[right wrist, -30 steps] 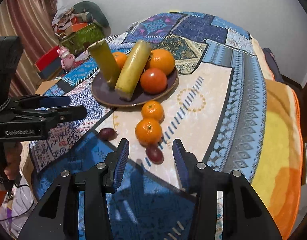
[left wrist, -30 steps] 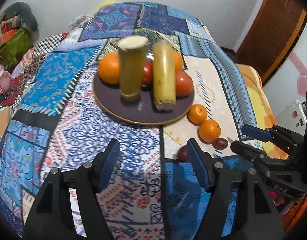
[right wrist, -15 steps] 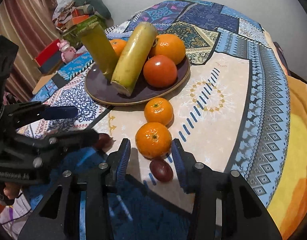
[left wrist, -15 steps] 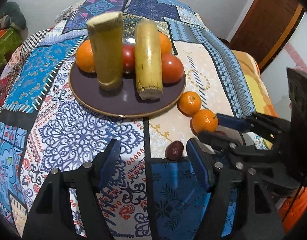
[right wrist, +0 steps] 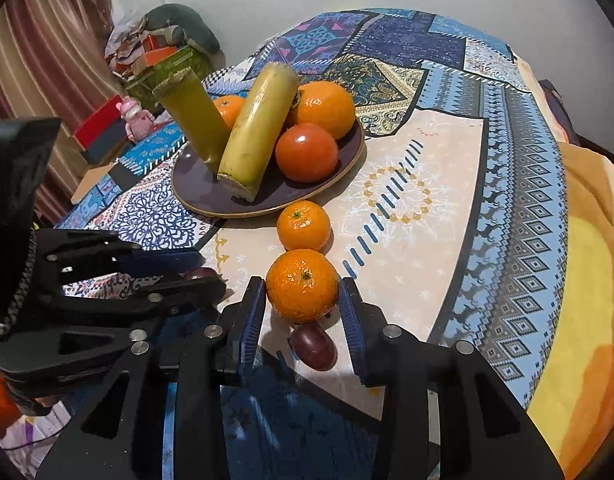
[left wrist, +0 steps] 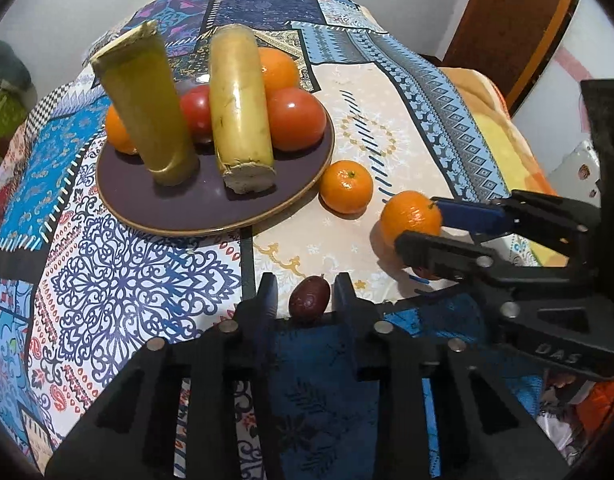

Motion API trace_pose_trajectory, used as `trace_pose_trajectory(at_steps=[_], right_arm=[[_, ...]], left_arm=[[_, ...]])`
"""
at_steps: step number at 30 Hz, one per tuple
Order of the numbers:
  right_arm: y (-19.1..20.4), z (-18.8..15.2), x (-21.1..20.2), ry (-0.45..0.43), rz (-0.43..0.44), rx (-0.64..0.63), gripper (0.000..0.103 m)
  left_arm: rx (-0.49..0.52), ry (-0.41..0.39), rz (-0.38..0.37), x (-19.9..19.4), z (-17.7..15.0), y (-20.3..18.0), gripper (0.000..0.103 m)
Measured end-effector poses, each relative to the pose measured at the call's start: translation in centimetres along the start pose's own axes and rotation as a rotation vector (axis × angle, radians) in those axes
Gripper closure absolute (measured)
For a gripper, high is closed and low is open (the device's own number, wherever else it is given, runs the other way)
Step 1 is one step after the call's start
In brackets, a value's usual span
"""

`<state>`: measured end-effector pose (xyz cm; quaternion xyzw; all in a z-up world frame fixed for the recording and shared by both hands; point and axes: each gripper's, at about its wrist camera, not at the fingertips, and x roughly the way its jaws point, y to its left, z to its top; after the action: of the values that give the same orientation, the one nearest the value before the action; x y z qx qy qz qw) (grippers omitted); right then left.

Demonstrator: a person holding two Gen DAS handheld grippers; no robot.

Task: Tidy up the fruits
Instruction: 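Grasp a dark red plum with the left gripper, then place the plum on the purple plate with the left gripper and release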

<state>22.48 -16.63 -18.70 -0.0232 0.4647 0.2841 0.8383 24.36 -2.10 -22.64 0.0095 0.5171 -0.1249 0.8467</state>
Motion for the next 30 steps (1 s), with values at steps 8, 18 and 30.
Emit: trace_pose_trajectory(at_steps=[8,18,30], right_arm=[[0.5,0.3,-0.8,-0.024,0.017,-0.002,0.068],[1.8,2.1,-0.8,-0.059,0.031,-0.021,0.068],[2.7,5.0,0.8,-0.076,0.024,-0.051,0.068]], left_arm=[[-0.033,-0.004,-0.015,-0.3,0.0,0.8,0.086],[-0.12,-0.052,0.024,-2.9,-0.3,4.9,0.086],[-0.153,-0.109,0.088,-4.2,2.0,8.9,0.086]])
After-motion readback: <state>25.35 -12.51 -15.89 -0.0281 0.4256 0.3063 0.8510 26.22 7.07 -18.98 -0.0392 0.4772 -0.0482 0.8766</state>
